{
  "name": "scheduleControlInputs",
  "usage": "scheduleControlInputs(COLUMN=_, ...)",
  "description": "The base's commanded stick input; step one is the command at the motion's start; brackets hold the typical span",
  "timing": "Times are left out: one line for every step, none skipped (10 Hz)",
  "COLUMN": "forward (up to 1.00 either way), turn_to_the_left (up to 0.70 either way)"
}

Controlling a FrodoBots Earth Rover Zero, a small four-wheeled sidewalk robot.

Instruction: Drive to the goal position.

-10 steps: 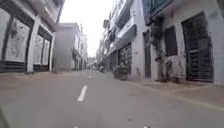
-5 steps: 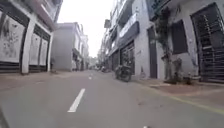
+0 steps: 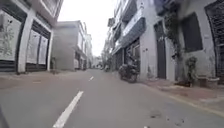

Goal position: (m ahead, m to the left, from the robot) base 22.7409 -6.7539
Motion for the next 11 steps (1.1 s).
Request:
scheduleControlInputs(forward=1.00, turn_to_the_left=0.05)
scheduleControlInputs(forward=1.00, turn_to_the_left=0.05)
scheduleControlInputs(forward=1.00, turn_to_the_left=0.05)
scheduleControlInputs(forward=1.00, turn_to_the_left=0.18)
scheduleControlInputs(forward=1.00, turn_to_the_left=0.31)
scheduleControlInputs(forward=1.00, turn_to_the_left=0.44)
scheduleControlInputs(forward=1.00, turn_to_the_left=0.45)
scheduleControlInputs(forward=1.00, turn_to_the_left=0.40)
scheduleControlInputs(forward=1.00, turn_to_the_left=0.28)
scheduleControlInputs(forward=1.00, turn_to_the_left=0.16)
scheduleControlInputs(forward=1.00, turn_to_the_left=0.05)
